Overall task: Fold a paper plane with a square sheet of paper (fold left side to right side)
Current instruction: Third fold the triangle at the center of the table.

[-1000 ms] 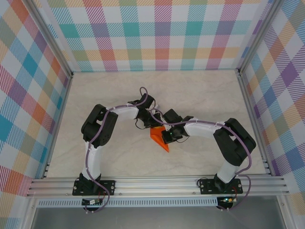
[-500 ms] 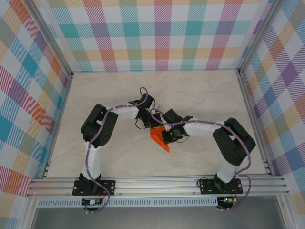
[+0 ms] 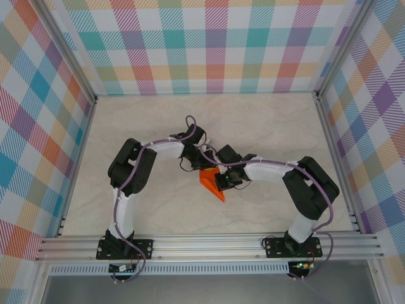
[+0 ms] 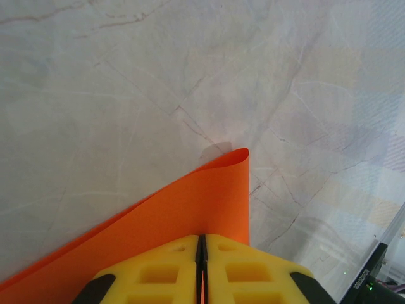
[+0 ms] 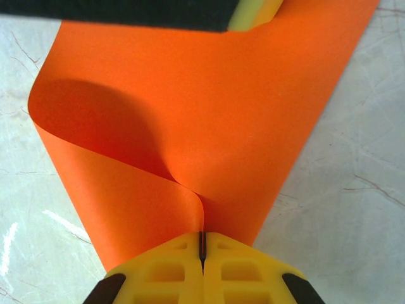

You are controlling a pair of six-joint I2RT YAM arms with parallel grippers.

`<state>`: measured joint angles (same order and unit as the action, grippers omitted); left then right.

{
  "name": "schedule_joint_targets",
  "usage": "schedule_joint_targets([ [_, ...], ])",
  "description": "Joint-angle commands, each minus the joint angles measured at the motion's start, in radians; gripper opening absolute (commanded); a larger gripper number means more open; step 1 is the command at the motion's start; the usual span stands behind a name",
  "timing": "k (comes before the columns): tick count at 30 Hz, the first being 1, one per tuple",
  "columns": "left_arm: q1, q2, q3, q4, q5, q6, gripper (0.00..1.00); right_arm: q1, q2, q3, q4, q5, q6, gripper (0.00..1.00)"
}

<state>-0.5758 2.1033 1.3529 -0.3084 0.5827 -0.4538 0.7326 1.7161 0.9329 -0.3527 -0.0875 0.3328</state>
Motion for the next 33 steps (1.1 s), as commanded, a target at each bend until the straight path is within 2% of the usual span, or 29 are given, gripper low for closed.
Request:
schedule_joint_targets([
  [1,-0.026,0.023,-0.008,-0.05,-0.035,0.021,0.14,-0.006,0.025,-0.02,-0.043,0.006,0.01,0.0],
  [7,0.012,-0.049,0.037,-0.116,-0.018,0.058,0.18,-0.005,0.031,-0.019,-0.059,-0.015,0.007,0.0],
  [13,0.077,-0.074,0.11,-0.177,0.022,0.085,0.3,-0.006,0.038,-0.019,-0.057,-0.029,0.0,0.0],
  [15,0.103,-0.1,0.105,-0.19,0.018,0.092,0.3,-0.004,0.042,-0.017,-0.057,-0.032,-0.004,0.0],
  [16,0.113,-0.119,0.092,-0.189,0.016,0.091,0.3,-0.005,0.043,-0.017,-0.056,-0.032,-0.003,0.0],
  [22,0.123,-0.298,-0.118,-0.111,0.036,0.065,0.11,-0.005,0.048,-0.011,-0.053,-0.041,-0.006,0.0],
  [28,0.061,-0.4,-0.307,0.021,0.101,-0.014,0.09,-0.003,0.05,-0.008,-0.061,-0.043,-0.013,0.0],
  [33,-0.002,-0.374,-0.332,0.078,0.083,-0.041,0.09,-0.004,0.055,-0.005,-0.07,-0.036,-0.013,0.0],
])
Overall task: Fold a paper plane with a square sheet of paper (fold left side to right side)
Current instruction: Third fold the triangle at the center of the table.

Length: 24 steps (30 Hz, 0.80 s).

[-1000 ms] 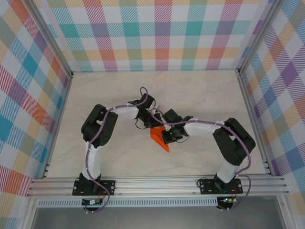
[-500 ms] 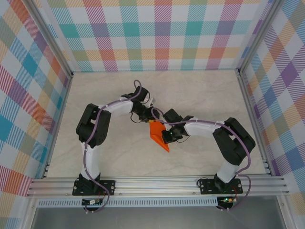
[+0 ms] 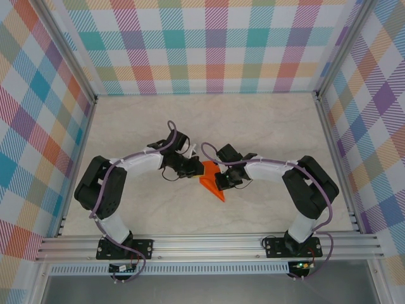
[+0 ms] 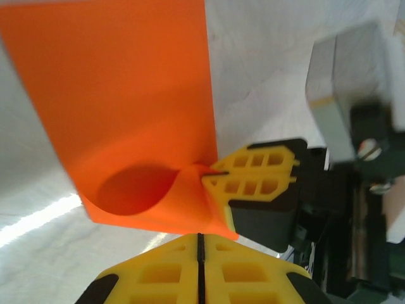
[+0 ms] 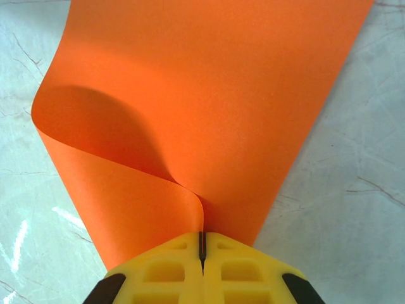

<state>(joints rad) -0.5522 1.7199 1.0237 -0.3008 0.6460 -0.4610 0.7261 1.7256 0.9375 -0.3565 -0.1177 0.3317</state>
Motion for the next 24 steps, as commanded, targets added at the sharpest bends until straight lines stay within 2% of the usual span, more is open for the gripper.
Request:
schedule_joint_targets([
  [1,-0.032,0.021,-0.008,0.086,0.018,-0.042,0.08,0.002,0.046,-0.009,-0.068,-0.006,-0.012,0.0],
  [9,-0.061,0.105,-0.008,0.127,0.005,-0.058,0.08,0.003,0.055,0.0,-0.076,-0.009,-0.016,0.0],
  [24,-0.063,0.128,-0.084,0.149,-0.033,-0.057,0.08,0.003,0.062,0.006,-0.078,-0.005,-0.017,0.0],
])
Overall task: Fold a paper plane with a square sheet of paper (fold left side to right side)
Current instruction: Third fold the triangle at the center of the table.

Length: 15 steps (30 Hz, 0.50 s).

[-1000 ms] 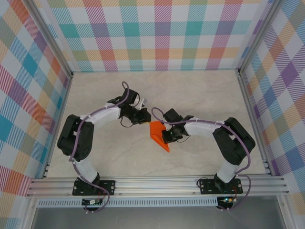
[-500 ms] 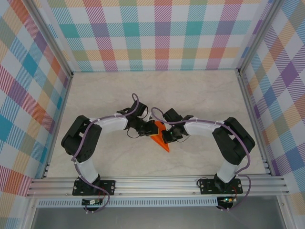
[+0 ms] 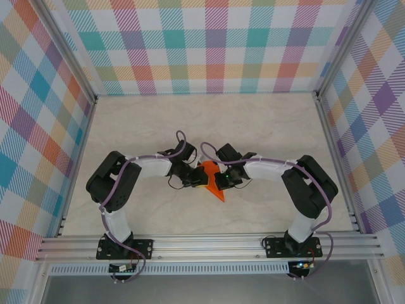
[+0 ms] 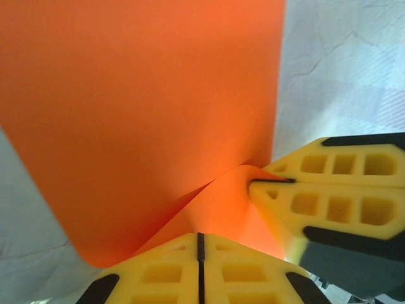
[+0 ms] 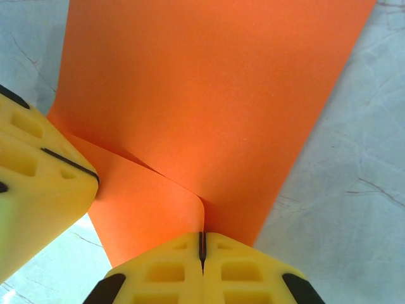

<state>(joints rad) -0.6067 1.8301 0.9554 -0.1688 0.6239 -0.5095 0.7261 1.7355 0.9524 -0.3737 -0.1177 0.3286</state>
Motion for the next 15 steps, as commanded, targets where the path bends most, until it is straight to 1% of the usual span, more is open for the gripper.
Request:
schedule_joint_targets([
  [1,-0.008,0.02,-0.019,0.017,-0.016,-0.008,0.08,0.003,0.052,-0.009,-0.062,-0.005,-0.015,0.0],
  [10,-0.008,0.059,-0.026,-0.006,-0.064,0.007,0.07,0.003,0.032,-0.001,-0.06,-0.013,-0.01,0.0],
  [13,-0.008,0.061,-0.037,-0.009,-0.074,0.008,0.06,0.001,-0.014,0.023,-0.078,-0.002,-0.005,0.14],
  [14,-0.008,0.061,-0.04,-0.009,-0.076,0.008,0.06,0.0,-0.037,0.033,-0.089,0.011,-0.003,0.24],
  [15,-0.008,0.06,-0.044,-0.01,-0.079,0.008,0.06,-0.003,-0.062,0.043,-0.101,0.023,-0.004,0.28],
])
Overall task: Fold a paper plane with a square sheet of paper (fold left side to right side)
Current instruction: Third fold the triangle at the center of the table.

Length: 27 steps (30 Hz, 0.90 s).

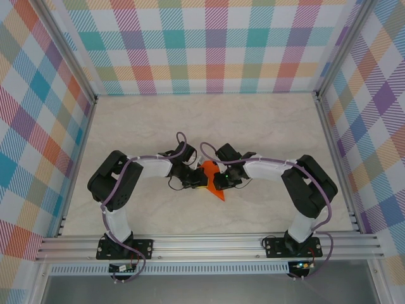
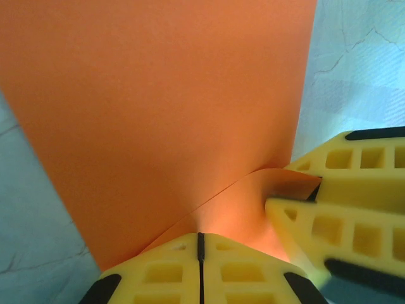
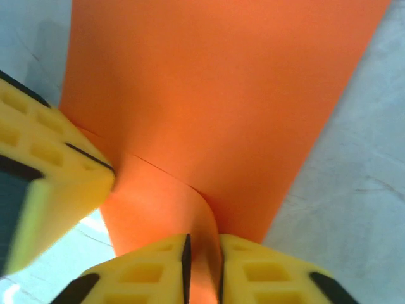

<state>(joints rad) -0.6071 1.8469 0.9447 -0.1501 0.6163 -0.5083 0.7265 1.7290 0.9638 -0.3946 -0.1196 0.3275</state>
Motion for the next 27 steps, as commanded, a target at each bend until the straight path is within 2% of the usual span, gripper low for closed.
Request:
schedule_joint_targets([
  [1,-0.008,0.042,-0.035,-0.029,-0.073,0.007,0.06,-0.006,-0.077,0.038,-0.091,0.037,-0.002,0.31],
  [5,-0.008,0.046,-0.035,-0.028,-0.075,0.006,0.06,-0.018,-0.178,0.055,-0.156,0.089,0.0,0.45],
  [8,-0.008,0.043,-0.033,-0.028,-0.075,0.004,0.06,-0.017,-0.238,0.03,-0.181,0.047,-0.005,0.48],
  [11,-0.008,0.038,-0.03,-0.029,-0.075,0.005,0.06,-0.015,-0.274,-0.037,-0.127,-0.105,0.022,0.45],
  [15,-0.008,0.038,-0.023,-0.033,-0.079,0.007,0.05,-0.009,-0.241,-0.114,0.014,-0.304,0.112,0.34],
  [19,-0.008,0.041,-0.021,-0.032,-0.079,0.005,0.05,-0.005,-0.182,-0.132,0.072,-0.328,0.153,0.31],
  [27,-0.008,0.04,-0.025,-0.035,-0.082,0.005,0.05,-0.006,-0.095,-0.123,0.049,-0.29,0.158,0.29],
])
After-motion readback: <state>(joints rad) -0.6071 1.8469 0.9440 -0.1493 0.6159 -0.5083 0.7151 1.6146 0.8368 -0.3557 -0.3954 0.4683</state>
